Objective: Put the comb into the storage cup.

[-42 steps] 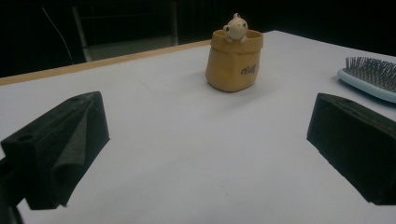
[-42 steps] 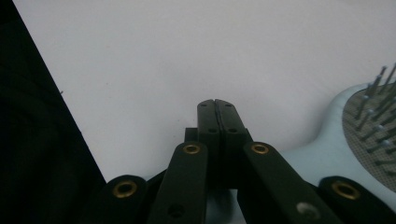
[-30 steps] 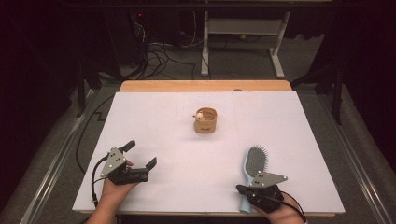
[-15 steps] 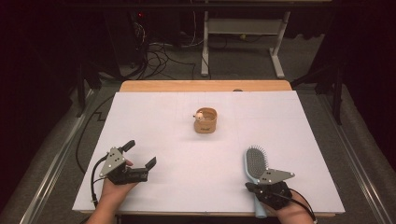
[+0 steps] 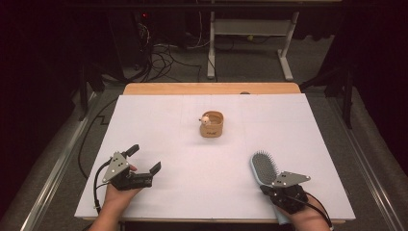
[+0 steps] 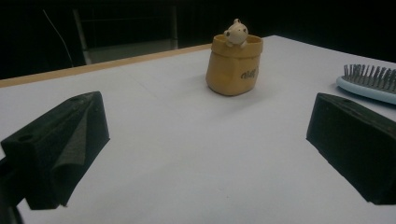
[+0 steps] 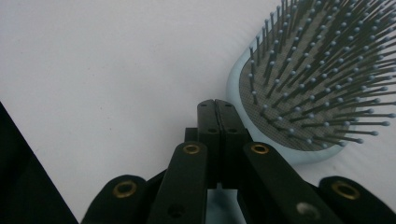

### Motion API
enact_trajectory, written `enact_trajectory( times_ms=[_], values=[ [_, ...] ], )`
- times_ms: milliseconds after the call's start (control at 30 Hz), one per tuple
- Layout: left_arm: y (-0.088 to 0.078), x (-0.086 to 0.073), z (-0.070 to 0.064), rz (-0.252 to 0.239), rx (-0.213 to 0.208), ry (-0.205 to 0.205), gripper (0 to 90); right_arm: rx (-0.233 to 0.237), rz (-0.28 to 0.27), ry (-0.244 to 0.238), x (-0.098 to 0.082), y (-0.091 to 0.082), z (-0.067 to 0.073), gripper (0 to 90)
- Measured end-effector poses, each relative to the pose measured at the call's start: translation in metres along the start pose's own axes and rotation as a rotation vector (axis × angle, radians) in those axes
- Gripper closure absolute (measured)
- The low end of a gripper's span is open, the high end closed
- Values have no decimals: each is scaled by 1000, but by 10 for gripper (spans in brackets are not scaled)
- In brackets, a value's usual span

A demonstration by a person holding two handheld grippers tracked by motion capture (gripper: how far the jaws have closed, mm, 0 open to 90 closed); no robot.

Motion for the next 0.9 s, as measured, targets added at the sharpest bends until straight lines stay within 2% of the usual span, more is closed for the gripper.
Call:
enact_trajectory(
  times_ms=[267, 433, 900],
  values=[
    [0, 0, 1, -1, 2, -2, 3, -16, 6, 5, -3, -2, -7, 900],
    [0, 0, 1, -1, 2, -1, 3, -34, 15, -10, -4, -4, -10, 900],
    [0, 0, 1, 2, 3, 1, 3, -54, 24, 8, -10, -14, -23, 900]
  ],
)
Point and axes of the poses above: each handheld gripper's, and its own axes: y roughly forward along the jaws, x roughly out of its top, z roughly to its left, the point moved 8 cm from there along y, roughly forward along the jaws, and after that the axes turned 2 degrees about y, right-handed, at the moved point
